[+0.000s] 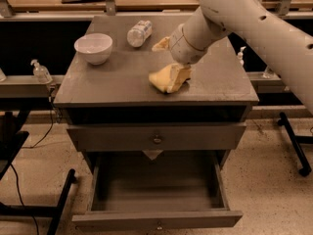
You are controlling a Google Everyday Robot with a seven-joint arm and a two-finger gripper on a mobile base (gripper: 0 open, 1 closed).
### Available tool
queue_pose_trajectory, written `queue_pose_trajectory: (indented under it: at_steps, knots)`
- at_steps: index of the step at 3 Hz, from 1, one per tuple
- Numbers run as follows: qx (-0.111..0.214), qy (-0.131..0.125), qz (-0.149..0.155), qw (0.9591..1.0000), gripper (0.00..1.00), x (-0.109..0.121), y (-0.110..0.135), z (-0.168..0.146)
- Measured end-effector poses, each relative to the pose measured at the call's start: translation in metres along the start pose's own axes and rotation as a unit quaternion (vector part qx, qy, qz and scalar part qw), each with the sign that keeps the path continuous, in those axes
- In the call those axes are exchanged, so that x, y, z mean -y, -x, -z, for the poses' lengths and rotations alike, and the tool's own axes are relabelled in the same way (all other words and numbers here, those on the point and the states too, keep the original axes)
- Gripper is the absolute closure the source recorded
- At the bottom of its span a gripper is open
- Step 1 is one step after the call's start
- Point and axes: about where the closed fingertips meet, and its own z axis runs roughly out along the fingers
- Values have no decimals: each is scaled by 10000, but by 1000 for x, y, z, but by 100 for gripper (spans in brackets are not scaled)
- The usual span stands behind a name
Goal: Pick sponge from middle drawer and place on counter
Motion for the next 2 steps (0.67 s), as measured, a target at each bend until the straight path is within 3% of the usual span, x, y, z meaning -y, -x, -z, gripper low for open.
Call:
queue_pose_trajectory:
  at_steps: [2]
  knots:
    - [179, -130, -59, 9997, 0, 1, -4, 15]
